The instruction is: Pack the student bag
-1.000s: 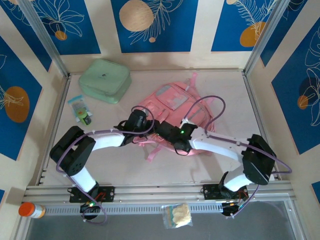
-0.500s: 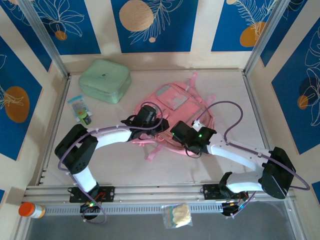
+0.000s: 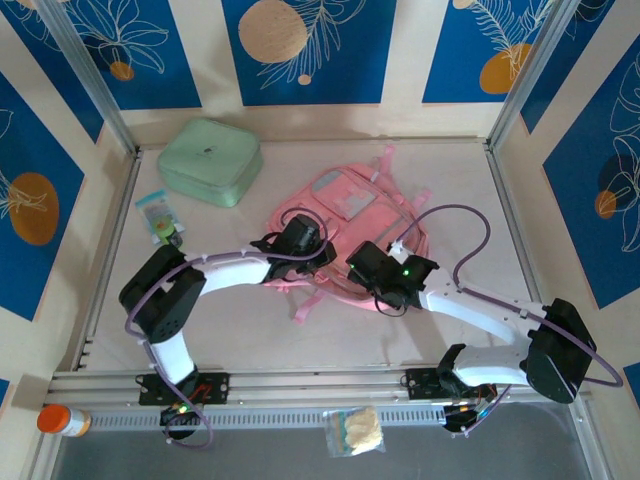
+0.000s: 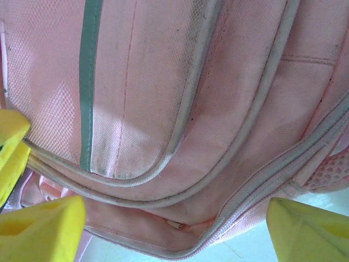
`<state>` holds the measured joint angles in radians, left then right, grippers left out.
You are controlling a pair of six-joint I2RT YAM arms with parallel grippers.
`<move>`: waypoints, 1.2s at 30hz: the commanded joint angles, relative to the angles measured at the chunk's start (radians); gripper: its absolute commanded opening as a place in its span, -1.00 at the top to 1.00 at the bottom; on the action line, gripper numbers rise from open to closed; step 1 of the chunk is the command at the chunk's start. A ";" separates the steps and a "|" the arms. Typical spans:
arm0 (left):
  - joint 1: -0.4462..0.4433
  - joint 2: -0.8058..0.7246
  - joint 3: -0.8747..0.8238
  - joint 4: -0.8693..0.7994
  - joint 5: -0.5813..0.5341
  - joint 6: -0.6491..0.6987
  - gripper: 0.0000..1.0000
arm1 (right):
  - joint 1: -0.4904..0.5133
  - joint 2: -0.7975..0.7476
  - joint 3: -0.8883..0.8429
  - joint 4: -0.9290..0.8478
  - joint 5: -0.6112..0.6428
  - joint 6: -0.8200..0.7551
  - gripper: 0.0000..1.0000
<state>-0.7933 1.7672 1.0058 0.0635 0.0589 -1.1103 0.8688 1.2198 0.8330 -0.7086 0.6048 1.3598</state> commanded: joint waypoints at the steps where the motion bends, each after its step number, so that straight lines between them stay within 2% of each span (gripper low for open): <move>1: -0.013 0.034 0.045 0.009 0.016 -0.014 0.58 | -0.004 0.009 -0.010 0.007 -0.023 -0.021 -0.72; 6: -0.014 0.002 0.063 0.025 0.057 -0.019 1.00 | 0.018 0.023 -0.018 0.048 -0.068 0.042 -0.64; 9: -0.016 -0.040 0.052 0.023 0.047 -0.043 1.00 | 0.066 0.070 0.015 0.015 0.013 0.125 -0.62; 14: -0.015 -0.095 0.060 -0.017 0.029 -0.066 1.00 | 0.071 0.186 0.080 0.053 0.061 0.129 -0.63; 18: -0.015 -0.119 0.052 -0.002 0.032 -0.086 1.00 | 0.124 0.252 0.160 -0.010 0.205 0.181 -0.70; 23: -0.014 -0.120 0.037 0.044 0.055 -0.112 1.00 | 0.148 0.281 0.192 0.024 0.275 0.188 -0.75; 28: -0.006 -0.153 0.019 0.023 0.022 -0.108 1.00 | 0.162 0.358 0.250 -0.207 0.356 0.311 -0.65; 33: 0.015 -0.162 0.006 0.040 0.030 -0.110 1.00 | 0.173 0.306 0.151 -0.198 0.314 0.281 -0.47; 36: 0.021 -0.176 0.005 0.029 0.021 -0.096 1.00 | 0.172 0.245 0.091 -0.211 0.305 0.253 -0.43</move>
<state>-0.7853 1.6573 1.0138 0.0444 0.0811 -1.2064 1.0416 1.5204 0.9684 -0.8268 0.8757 1.6066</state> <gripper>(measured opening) 0.048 0.720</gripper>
